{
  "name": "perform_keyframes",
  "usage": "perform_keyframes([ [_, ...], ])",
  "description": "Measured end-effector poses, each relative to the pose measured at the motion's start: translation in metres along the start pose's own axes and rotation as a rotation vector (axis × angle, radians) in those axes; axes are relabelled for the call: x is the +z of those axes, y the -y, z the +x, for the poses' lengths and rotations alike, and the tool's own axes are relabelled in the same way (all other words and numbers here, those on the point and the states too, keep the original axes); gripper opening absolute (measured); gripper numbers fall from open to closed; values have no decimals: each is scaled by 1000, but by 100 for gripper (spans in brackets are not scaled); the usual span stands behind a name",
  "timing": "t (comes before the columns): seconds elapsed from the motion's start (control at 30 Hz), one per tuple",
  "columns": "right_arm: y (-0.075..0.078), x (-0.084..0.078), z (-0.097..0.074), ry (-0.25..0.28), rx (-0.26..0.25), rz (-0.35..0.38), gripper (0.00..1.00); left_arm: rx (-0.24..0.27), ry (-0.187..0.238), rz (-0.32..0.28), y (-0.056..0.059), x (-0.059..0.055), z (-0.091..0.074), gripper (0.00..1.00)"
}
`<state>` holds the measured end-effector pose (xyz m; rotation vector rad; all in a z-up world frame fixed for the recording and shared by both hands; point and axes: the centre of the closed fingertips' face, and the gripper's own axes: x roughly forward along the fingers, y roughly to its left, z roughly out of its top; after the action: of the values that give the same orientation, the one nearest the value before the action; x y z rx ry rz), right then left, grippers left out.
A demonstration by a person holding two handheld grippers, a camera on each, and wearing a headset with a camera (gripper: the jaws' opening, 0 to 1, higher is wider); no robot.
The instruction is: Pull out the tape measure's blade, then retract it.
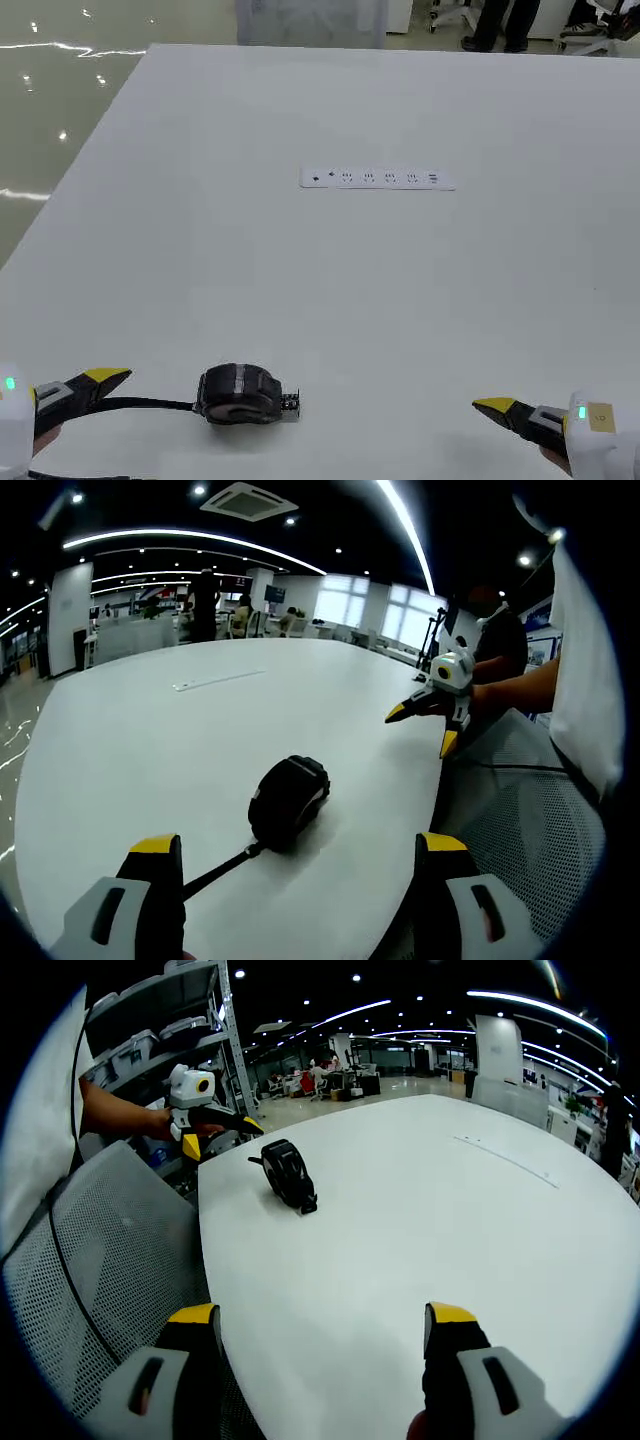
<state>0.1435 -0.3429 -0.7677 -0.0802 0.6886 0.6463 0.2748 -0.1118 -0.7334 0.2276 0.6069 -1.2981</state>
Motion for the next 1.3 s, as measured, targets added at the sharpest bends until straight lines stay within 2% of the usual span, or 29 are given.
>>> perform_keyframes([
  [0.3, -2, 5, 17, -4, 30, -32, 81, -51, -36, 47, 1, -1, 17, 89],
  [0.47, -1, 9, 25, 9, 45, -24, 81, -74, -44, 59, 0, -3, 26, 87],
  [0.7, 1, 9, 34, -1, 69, -22, 81, -98, -66, 77, -1, -8, 38, 85],
  [0.87, 3, 9, 38, -1, 81, -22, 81, -112, -67, 86, 0, -7, 46, 83],
  [1.3, 4, 15, 46, -4, 93, -30, 80, -139, -76, 97, -5, -6, 59, 64],
])
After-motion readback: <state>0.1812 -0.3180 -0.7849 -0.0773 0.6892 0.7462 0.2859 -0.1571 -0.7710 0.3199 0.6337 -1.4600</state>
